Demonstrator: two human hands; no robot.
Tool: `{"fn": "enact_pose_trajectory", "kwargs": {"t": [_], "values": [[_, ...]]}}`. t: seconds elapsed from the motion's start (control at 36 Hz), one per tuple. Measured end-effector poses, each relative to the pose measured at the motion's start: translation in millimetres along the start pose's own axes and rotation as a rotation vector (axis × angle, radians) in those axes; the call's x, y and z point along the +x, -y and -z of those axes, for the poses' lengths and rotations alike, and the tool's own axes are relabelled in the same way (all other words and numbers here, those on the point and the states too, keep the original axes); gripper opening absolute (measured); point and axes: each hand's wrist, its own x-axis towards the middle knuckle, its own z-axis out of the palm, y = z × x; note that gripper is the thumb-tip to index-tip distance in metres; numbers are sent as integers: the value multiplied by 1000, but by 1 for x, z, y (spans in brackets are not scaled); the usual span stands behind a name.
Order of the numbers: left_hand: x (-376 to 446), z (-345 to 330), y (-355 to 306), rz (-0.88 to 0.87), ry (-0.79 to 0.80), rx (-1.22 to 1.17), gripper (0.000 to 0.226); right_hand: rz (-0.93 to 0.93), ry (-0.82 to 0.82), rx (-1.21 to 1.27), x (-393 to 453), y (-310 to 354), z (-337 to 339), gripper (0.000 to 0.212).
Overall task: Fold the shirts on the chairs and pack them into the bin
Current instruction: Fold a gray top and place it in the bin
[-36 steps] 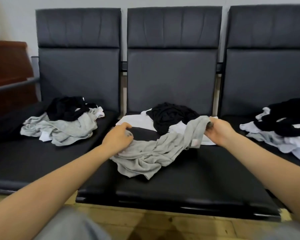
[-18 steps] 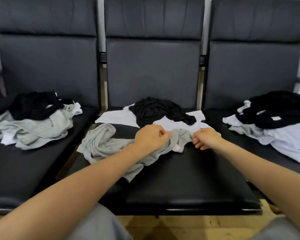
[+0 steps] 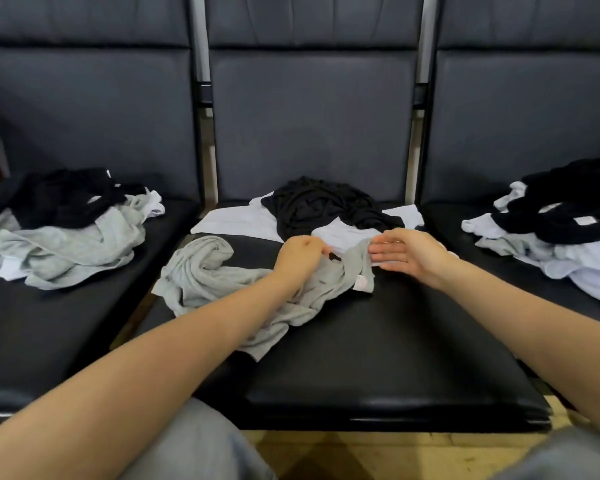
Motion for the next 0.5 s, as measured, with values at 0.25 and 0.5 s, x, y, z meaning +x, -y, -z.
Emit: {"fn": "enact_pose_trajectory", "kwargs": {"t": [0.25,0.5], "values": [[8,-24,-16,52,128,463,64,-37,-111,-313,0,-7,5,17],[8,-13,-31,114,4,-285,23,255,89,-512,-8,-13,0,29]]}}
